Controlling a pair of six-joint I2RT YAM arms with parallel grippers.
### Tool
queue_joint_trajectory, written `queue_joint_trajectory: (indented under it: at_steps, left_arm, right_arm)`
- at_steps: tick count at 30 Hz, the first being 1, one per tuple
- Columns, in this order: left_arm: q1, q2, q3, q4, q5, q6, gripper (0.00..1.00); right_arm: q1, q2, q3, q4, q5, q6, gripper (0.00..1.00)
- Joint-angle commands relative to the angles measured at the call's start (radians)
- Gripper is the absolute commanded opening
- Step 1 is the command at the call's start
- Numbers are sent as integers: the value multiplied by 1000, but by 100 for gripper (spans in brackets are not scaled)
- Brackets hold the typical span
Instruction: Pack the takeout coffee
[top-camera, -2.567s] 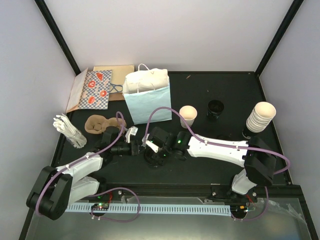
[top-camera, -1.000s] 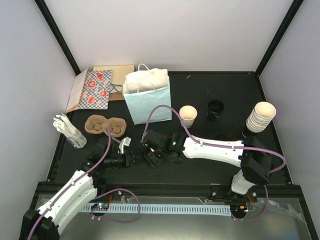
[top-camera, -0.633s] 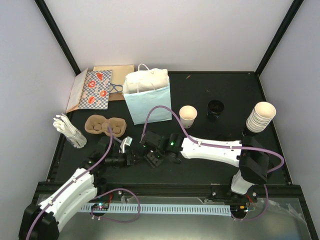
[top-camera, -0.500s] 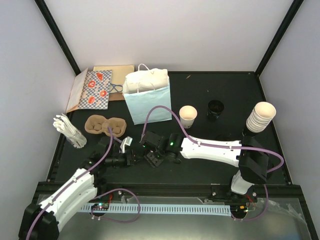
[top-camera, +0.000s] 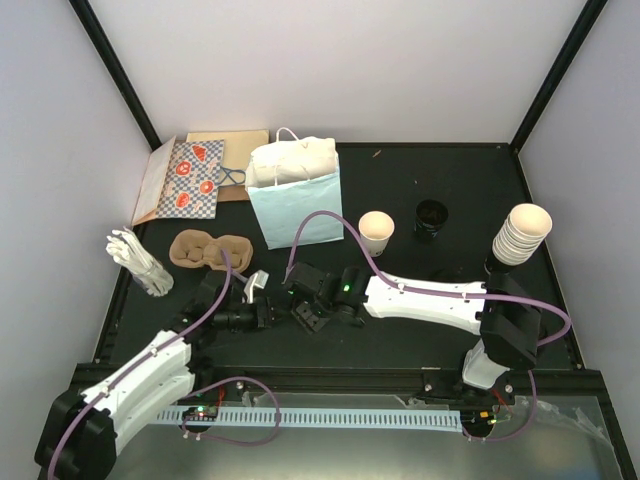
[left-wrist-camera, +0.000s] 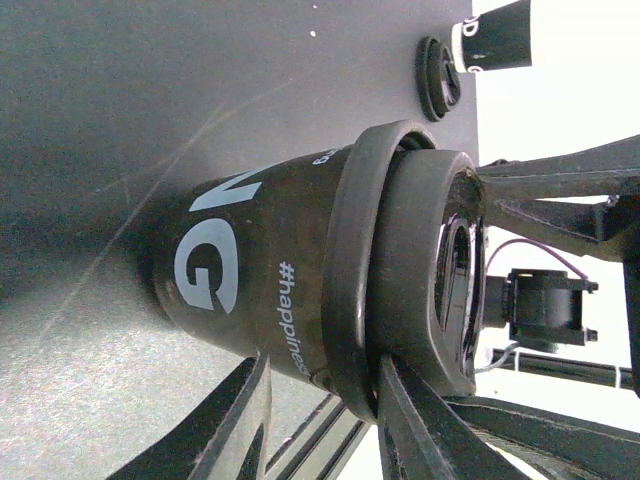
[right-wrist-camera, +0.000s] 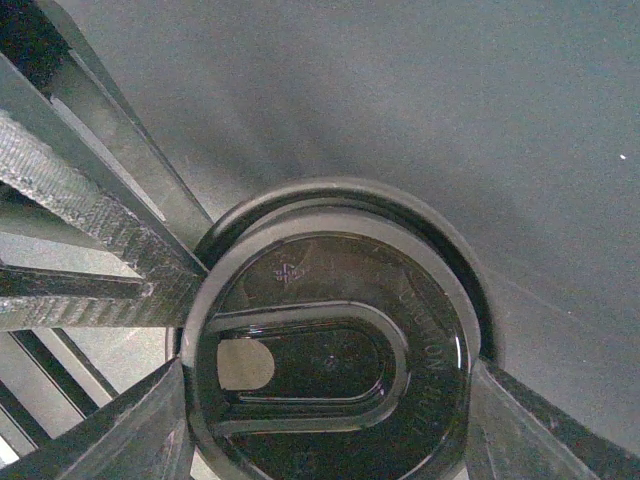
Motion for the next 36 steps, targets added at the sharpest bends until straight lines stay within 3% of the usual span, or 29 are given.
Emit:
queue_joint_trajectory:
  at_steps: [1, 5, 9, 18, 28, 36]
  left_arm:
    - [-23, 7, 18, -273, -237, 62, 31]
    - [-12, -45, 82, -318, -268, 79, 31]
    - [2, -51, 89, -254, -250, 63, 31]
    - [58, 1, 155, -195, -126, 76, 33]
    - [127, -123, 140, -134, -64, 27, 38]
    - [135, -96, 122, -72, -30, 13, 29]
  right_arm:
    - [34, 147, -124, -78, -174, -16, 65]
    - [34, 141, -135, -73, -174, -13, 65]
    - [35, 137, -136, -75, -174, -15, 65]
    - [35, 132, -138, -71, -174, -18, 65]
    - [35, 128, -148, -66, -174, -15, 65]
    - [35, 132, -140, -67, -175, -21, 65]
